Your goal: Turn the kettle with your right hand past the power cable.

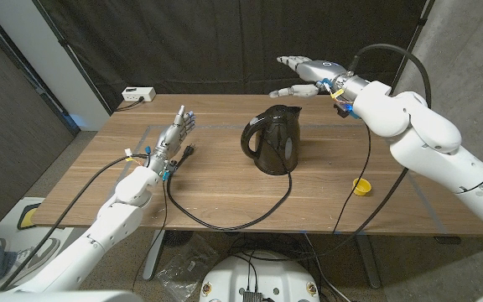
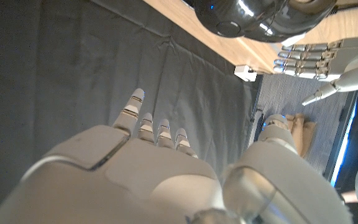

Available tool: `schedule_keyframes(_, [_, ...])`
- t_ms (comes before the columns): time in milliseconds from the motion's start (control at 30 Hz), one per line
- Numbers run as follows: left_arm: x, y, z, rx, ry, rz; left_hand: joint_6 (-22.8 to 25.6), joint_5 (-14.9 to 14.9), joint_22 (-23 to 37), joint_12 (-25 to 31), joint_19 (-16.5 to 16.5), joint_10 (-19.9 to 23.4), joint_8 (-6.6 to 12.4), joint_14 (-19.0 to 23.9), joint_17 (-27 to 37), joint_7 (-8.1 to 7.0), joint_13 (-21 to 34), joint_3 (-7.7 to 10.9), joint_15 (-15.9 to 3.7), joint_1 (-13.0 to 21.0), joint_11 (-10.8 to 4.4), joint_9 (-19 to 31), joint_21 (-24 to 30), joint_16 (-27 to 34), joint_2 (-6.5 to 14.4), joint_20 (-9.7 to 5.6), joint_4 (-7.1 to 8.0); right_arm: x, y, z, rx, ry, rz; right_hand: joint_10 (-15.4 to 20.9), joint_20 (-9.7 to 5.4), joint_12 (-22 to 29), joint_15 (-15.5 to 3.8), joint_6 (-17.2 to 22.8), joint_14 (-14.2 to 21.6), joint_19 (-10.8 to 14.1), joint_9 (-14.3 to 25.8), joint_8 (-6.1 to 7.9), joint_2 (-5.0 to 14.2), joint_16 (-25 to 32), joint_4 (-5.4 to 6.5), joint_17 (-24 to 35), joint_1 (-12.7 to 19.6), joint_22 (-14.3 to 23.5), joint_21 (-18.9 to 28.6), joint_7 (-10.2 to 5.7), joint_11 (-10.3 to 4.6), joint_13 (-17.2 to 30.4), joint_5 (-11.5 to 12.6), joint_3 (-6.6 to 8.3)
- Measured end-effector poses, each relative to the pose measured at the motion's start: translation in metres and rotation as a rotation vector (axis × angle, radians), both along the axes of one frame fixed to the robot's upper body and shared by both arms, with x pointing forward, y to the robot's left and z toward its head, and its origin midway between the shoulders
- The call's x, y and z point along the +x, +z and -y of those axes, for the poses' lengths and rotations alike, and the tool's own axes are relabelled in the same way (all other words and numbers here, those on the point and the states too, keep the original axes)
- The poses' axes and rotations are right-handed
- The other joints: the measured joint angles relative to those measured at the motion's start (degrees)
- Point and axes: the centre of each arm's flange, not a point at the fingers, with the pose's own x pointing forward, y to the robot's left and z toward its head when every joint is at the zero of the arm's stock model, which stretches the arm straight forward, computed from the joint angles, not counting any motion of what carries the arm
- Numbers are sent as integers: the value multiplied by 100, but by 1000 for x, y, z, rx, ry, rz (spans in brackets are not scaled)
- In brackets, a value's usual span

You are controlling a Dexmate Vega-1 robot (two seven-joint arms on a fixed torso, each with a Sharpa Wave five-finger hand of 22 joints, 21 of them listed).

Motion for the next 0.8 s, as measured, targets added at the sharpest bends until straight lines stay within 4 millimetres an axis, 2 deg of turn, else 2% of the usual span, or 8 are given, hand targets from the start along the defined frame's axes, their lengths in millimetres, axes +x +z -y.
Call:
schedule_keyframes(267, [-2,-4,0,-3,4,-6,51,0,0,0,0,49,0,8,15,-10,0,0,8,7,12,0,-21,-33,7,0,0,2,5,-12,-63,-32,-31,-147,1,0,4,-69,-57,144,-1,0,-58,0,48,0,-12,0,46,-39,21,0,0,-48])
schedule_keyframes(500, [-2,-6,0,-5,5,-11,81,0,0,-39,-32,50,0,28,14,-40,0,0,28,30,55,0,-21,-33,29,31,0,5,6,-27,-152,-84,-59,-298,8,0,21,-214,-163,215,-1,0,-81,0,31,-1,-35,0,46,10,92,0,0,-95])
schedule_keyframes(567, [-1,-7,-1,-6,7,-14,81,0,0,-39,-32,69,0,28,14,-40,0,0,28,29,74,8,-21,-32,29,31,0,6,7,-30,-171,-100,-63,-298,8,0,21,-246,-163,215,-1,0,-81,0,31,-1,-35,0,46,-22,91,19,0,-95])
schedule_keyframes(800, [-1,-10,-1,-4,15,-32,81,-45,0,-39,-32,69,0,27,14,-40,0,0,28,29,74,30,-43,-32,29,31,0,15,6,-40,-277,-175,-85,-359,20,0,-9,-306,-194,268,-1,0,-80,0,31,-1,-35,0,82,30,92,28,0,-95])
